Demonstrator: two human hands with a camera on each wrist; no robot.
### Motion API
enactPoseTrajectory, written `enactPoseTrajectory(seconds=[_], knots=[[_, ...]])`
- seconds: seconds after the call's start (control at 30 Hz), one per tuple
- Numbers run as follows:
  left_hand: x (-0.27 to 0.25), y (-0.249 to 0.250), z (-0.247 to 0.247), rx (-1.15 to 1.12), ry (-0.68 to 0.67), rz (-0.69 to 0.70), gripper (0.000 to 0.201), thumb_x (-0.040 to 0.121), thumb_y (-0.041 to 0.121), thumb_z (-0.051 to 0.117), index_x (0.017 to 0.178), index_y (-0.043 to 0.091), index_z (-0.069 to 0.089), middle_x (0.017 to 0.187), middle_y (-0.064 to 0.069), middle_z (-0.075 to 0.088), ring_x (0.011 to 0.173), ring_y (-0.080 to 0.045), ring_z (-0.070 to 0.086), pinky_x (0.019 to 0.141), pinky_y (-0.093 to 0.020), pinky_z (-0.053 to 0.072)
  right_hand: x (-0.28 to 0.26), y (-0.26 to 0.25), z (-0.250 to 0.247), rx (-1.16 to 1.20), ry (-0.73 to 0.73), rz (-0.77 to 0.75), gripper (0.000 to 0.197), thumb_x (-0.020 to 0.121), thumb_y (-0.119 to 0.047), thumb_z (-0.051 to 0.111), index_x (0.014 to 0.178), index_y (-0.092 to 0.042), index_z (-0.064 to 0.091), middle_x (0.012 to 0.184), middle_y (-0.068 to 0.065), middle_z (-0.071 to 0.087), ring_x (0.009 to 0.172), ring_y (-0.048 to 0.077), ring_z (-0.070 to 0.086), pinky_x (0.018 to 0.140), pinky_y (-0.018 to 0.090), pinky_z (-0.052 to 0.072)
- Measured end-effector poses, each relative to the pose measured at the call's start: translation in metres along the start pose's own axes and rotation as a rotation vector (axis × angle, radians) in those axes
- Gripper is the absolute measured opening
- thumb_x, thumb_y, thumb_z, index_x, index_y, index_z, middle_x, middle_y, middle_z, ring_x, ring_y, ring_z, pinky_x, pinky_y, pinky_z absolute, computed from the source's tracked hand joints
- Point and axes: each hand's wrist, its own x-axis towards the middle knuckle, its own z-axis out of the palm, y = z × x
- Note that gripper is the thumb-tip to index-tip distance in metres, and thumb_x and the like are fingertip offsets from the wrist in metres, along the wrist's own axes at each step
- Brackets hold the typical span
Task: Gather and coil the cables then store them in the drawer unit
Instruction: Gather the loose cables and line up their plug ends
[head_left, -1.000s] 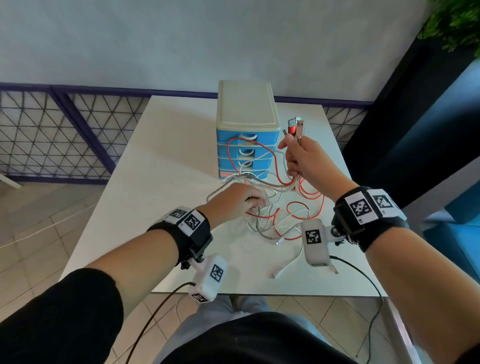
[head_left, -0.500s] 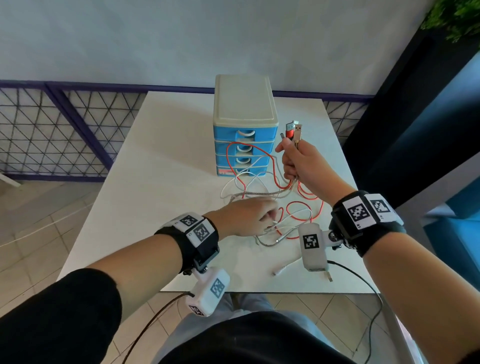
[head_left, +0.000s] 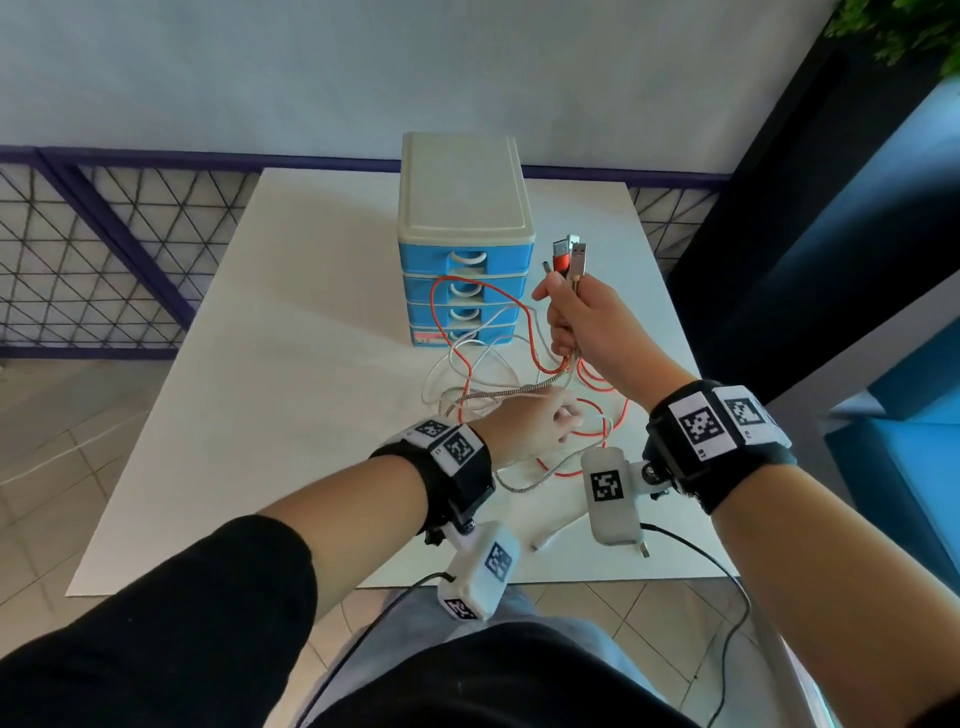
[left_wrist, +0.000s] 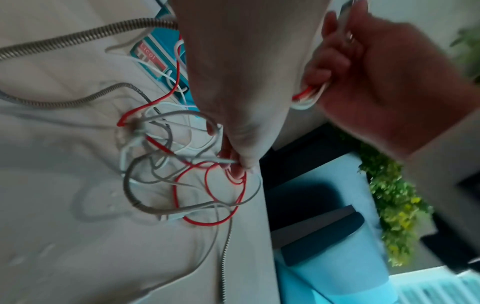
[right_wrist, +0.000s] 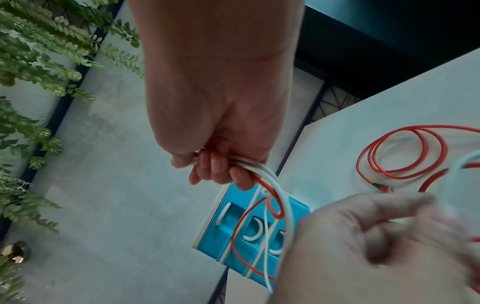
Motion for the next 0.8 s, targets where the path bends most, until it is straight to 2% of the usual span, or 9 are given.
enactPoseTrajectory(seconds=[0.07, 0.13, 0.23, 0.3, 0.43, 0.5, 0.6, 0.7, 0.8], knots=[[-0.001, 0.006, -0.010, -0.087, -0.005, 0.040, 0.023, 0.094, 0.018, 0.049, 0.096, 0.004, 0.067, 0.076, -0.004, 0.064, 0.053, -0.001, 0.047, 0.050, -0.009, 0.033, 0.001, 0.001, -0.002, -0.001, 0.016, -0.012, 0.024, 0.102, -0.029, 0.040, 0.086, -0.015, 0.052, 0.063, -0.001, 0.033, 0.049, 0.009, 0.032, 0.051, 0.024, 0.035], [-0.009, 0.009, -0.022, -0.146, -0.088, 0.059, 0.021, 0.095, 0.017, 0.048, 0.091, 0.008, 0.067, 0.073, -0.002, 0.065, 0.052, -0.001, 0.050, 0.052, -0.011, 0.036, 0.003, 0.001, -0.004, -0.025, 0.036, -0.038, 0.023, 0.102, -0.029, 0.041, 0.085, -0.016, 0.050, 0.063, -0.001, 0.034, 0.050, 0.009, 0.032, 0.051, 0.025, 0.034], [-0.027, 0.013, -0.045, -0.177, -0.243, 0.112, 0.018, 0.094, 0.016, 0.050, 0.095, 0.010, 0.066, 0.080, -0.002, 0.071, 0.067, 0.001, 0.059, 0.063, -0.011, 0.041, 0.006, 0.000, -0.005, -0.140, 0.055, -0.113, 0.021, 0.102, -0.028, 0.039, 0.084, -0.023, 0.048, 0.064, -0.002, 0.036, 0.054, 0.011, 0.033, 0.052, 0.026, 0.034], [-0.040, 0.017, -0.065, -0.243, -0.250, 0.149, 0.016, 0.094, 0.013, 0.052, 0.096, 0.008, 0.066, 0.084, -0.004, 0.070, 0.073, -0.001, 0.062, 0.065, -0.008, 0.044, 0.009, 0.001, -0.003, -0.220, 0.082, -0.165, 0.021, 0.102, -0.027, 0.040, 0.083, -0.033, 0.046, 0.065, -0.009, 0.041, 0.056, 0.006, 0.038, 0.056, 0.022, 0.035], [-0.057, 0.014, -0.108, -0.424, 0.043, 0.152, 0.014, 0.095, 0.012, 0.051, 0.094, 0.011, 0.066, 0.079, -0.005, 0.068, 0.071, -0.002, 0.062, 0.074, -0.018, 0.051, 0.011, 0.003, 0.004, -0.320, 0.036, -0.202, 0.020, 0.100, -0.031, 0.044, 0.081, -0.035, 0.046, 0.068, -0.014, 0.046, 0.051, -0.009, 0.044, 0.057, 0.012, 0.035], [-0.060, 0.007, -0.125, -0.493, 0.224, 0.103, 0.016, 0.096, 0.010, 0.050, 0.090, 0.014, 0.064, 0.077, -0.001, 0.066, 0.068, 0.001, 0.061, 0.074, -0.020, 0.052, 0.010, 0.000, 0.009, -0.324, -0.002, -0.203, 0.024, 0.099, -0.037, 0.045, 0.078, -0.026, 0.050, 0.066, -0.010, 0.049, 0.049, -0.008, 0.045, 0.055, 0.009, 0.036], [-0.063, -0.011, -0.146, -0.616, 0.464, -0.034, 0.019, 0.096, 0.015, 0.050, 0.085, 0.022, 0.063, 0.078, 0.000, 0.067, 0.075, -0.008, 0.064, 0.083, -0.034, 0.053, 0.010, -0.010, 0.014, -0.231, -0.079, -0.151, 0.037, 0.097, -0.043, 0.047, 0.082, -0.013, 0.064, 0.063, -0.004, 0.059, 0.047, -0.002, 0.045, 0.052, 0.014, 0.036], [-0.069, -0.032, -0.154, -0.711, 0.542, -0.084, 0.016, 0.097, 0.014, 0.048, 0.090, 0.017, 0.062, 0.083, -0.001, 0.067, 0.075, -0.003, 0.065, 0.079, -0.029, 0.056, 0.011, -0.018, 0.019, -0.324, -0.150, -0.142, 0.033, 0.092, -0.035, 0.060, 0.072, -0.010, 0.068, 0.059, -0.009, 0.059, 0.043, -0.003, 0.044, 0.049, 0.007, 0.032], [-0.077, -0.044, -0.155, -0.814, 0.585, -0.082, 0.016, 0.099, 0.012, 0.044, 0.093, 0.014, 0.058, 0.085, -0.002, 0.066, 0.087, -0.009, 0.066, 0.076, -0.023, 0.055, 0.011, -0.021, 0.025, -0.370, -0.213, -0.135, 0.027, 0.090, -0.028, 0.065, 0.066, -0.015, 0.062, 0.057, -0.012, 0.058, 0.044, -0.006, 0.046, 0.048, 0.003, 0.032]])
